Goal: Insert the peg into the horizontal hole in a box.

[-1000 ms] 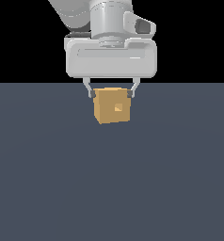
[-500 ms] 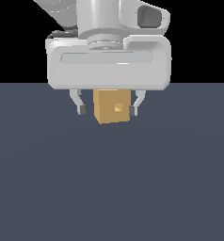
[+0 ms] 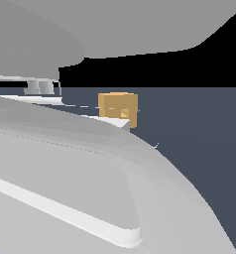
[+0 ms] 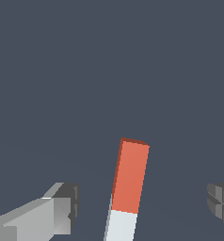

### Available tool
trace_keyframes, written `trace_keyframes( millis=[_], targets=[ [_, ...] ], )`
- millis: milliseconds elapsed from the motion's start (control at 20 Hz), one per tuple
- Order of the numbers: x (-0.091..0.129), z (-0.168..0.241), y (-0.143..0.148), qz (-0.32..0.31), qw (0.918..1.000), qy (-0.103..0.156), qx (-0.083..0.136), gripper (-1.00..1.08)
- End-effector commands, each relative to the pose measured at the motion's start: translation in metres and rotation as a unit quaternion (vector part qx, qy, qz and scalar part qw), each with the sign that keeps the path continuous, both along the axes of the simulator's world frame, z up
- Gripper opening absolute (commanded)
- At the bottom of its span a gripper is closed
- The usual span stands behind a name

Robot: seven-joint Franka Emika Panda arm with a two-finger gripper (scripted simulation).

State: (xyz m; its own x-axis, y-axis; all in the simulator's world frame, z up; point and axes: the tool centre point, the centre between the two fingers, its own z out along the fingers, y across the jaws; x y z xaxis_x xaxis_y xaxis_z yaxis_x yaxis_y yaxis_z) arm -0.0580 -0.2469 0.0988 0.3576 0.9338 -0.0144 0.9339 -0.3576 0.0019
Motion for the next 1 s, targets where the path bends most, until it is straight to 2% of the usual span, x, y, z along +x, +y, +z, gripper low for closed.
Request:
trace_keyframes(
  millis=[0,200,400,950],
  targets=[
    [-0.016,-0.011,-0.033,-0.028,0.9996,-0.001,0.002,1.0],
    [-0.035,-0.024,-0.069,-0.06,0.9982,-0.002,0.004,1.0],
    [-0.049,-0.031,-0.09,-0.08,0.9968,-0.002,0.006,1.0],
    [-0.053,-0.036,-0.097,-0.086,0.9963,-0.002,0.007,1.0]
  ],
)
